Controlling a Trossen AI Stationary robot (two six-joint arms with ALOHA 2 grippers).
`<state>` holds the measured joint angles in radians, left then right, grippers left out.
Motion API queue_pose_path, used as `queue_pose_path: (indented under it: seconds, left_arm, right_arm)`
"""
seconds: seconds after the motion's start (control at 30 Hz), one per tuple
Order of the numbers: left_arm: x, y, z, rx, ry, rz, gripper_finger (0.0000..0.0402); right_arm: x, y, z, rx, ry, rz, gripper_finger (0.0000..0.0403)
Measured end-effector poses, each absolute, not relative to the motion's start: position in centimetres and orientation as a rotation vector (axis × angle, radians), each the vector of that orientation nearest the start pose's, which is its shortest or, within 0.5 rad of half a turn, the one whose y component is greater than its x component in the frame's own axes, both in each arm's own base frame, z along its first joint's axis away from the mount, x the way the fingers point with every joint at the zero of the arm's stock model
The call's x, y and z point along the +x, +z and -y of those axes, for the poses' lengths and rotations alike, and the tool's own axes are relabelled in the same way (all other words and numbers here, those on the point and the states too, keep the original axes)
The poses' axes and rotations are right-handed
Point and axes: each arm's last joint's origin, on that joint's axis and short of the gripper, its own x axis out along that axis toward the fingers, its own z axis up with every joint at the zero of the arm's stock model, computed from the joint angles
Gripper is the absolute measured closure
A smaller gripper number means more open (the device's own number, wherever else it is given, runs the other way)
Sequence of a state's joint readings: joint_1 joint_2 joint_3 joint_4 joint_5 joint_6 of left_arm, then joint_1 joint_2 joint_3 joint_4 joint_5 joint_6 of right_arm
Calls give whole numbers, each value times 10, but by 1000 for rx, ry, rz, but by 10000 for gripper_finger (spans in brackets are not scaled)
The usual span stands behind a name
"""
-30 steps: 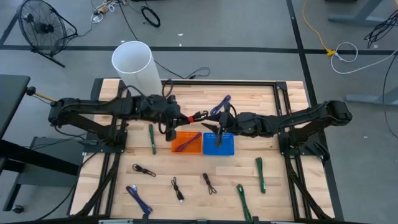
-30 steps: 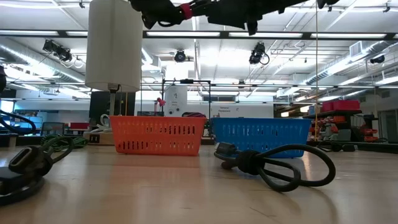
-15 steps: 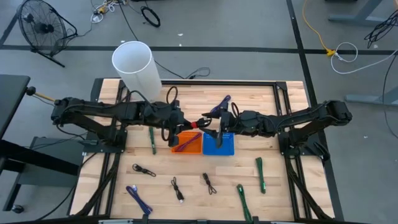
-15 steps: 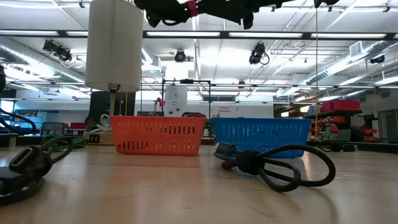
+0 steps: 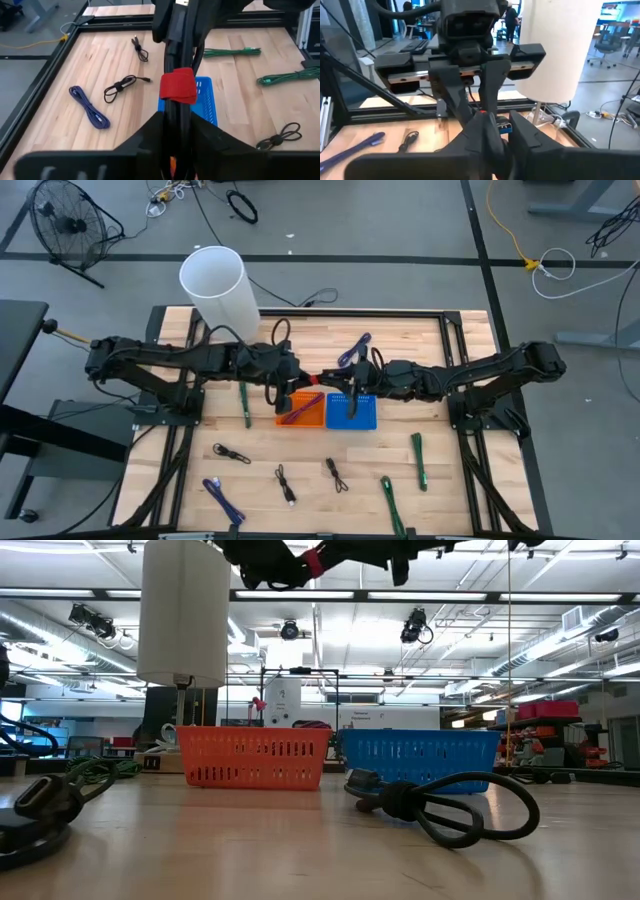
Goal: Pick & Place USB Port
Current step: Put the black charger cable into the blue bin
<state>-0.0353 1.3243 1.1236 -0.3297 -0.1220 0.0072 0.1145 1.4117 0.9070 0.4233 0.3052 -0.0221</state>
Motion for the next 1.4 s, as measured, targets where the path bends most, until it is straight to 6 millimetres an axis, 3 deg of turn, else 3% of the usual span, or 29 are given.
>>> queue_pose_path:
  seconds: [0.13, 0.3, 0.57, 0.93, 1.2, 1.4]
  left_arm:
    - [291, 321, 6, 55, 111, -524, 268]
    - [290, 321, 6, 69, 120, -532, 243]
    - [278, 322, 3, 96, 193, -589, 252]
    - [276, 318, 3, 100, 192, -642, 260]
    - [275, 317, 3, 101, 192, -650, 260]
    - [275, 317, 3, 101, 192, -650, 260]
  right_arm:
    - [315, 288, -27, -36, -208, -107, 359]
    - [313, 285, -26, -33, -226, -154, 359]
    - [291, 276, -34, 44, -308, -361, 359]
    - [269, 252, -72, 218, -287, -603, 359]
    - [275, 239, -81, 209, -289, -637, 359]
    - [285, 224, -73, 202, -268, -704, 359]
